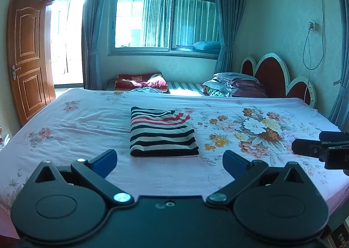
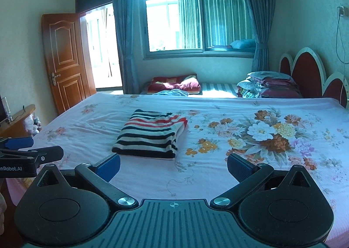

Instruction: Fold small clothes

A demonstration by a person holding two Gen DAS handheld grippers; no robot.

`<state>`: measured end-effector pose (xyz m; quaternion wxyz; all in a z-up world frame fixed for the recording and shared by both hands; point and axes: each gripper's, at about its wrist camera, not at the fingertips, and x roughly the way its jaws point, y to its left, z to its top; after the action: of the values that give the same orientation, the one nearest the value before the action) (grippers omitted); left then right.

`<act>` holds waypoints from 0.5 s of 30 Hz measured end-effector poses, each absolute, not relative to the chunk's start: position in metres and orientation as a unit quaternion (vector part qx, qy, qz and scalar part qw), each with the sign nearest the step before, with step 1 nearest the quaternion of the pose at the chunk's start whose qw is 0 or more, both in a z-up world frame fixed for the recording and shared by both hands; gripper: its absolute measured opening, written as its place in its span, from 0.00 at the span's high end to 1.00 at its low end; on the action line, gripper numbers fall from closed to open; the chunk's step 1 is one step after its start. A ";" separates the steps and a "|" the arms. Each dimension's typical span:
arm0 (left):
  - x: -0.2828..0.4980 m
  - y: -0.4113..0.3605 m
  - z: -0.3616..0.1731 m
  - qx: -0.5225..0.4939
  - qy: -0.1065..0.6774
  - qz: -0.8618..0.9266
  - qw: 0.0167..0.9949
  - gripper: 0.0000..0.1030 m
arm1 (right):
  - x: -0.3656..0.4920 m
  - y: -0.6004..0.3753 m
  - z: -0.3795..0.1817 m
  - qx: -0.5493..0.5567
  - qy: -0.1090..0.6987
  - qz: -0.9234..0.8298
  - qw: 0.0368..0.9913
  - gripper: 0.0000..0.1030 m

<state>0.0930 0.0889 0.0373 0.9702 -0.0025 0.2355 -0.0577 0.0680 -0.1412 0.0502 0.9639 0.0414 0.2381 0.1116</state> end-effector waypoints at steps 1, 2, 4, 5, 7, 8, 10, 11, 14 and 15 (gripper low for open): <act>0.093 0.088 0.037 -0.002 0.235 -0.057 0.970 0.00 | 0.068 -0.141 0.050 0.041 0.238 0.112 0.964 0.00; 0.093 0.088 0.038 0.000 0.235 -0.057 0.970 0.00 | 0.068 -0.141 0.050 0.042 0.238 0.114 0.964 0.00; 0.094 0.087 0.038 0.001 0.235 -0.057 0.970 0.00 | 0.067 -0.141 0.050 0.044 0.238 0.115 0.963 0.00; 0.094 0.087 0.038 0.002 0.235 -0.056 0.970 0.00 | 0.068 -0.141 0.050 0.044 0.238 0.115 0.963 0.00; 0.094 0.087 0.038 0.002 0.235 -0.057 0.970 0.00 | 0.068 -0.141 0.050 0.045 0.238 0.115 0.963 0.00; 0.094 0.086 0.038 0.002 0.235 -0.056 0.970 0.00 | 0.068 -0.141 0.050 0.046 0.238 0.115 0.963 0.00; 0.094 0.087 0.037 0.002 0.235 -0.056 0.970 0.00 | 0.068 -0.142 0.050 0.049 0.239 0.114 0.963 0.00; 0.094 0.086 0.037 0.002 0.235 -0.057 0.970 0.00 | 0.068 -0.142 0.049 0.049 0.239 0.114 0.963 0.00; 0.094 0.086 0.037 0.003 0.235 -0.057 0.970 0.00 | 0.069 -0.144 0.049 0.049 0.240 0.113 0.963 0.00; 0.093 0.086 0.037 0.003 0.234 -0.057 0.971 0.00 | 0.069 -0.144 0.049 0.050 0.240 0.114 0.963 0.00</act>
<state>0.0934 0.0861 0.0370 0.9705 0.0025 0.2343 -0.0569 0.0694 -0.1440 0.0494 0.9629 0.0497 0.2396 0.1137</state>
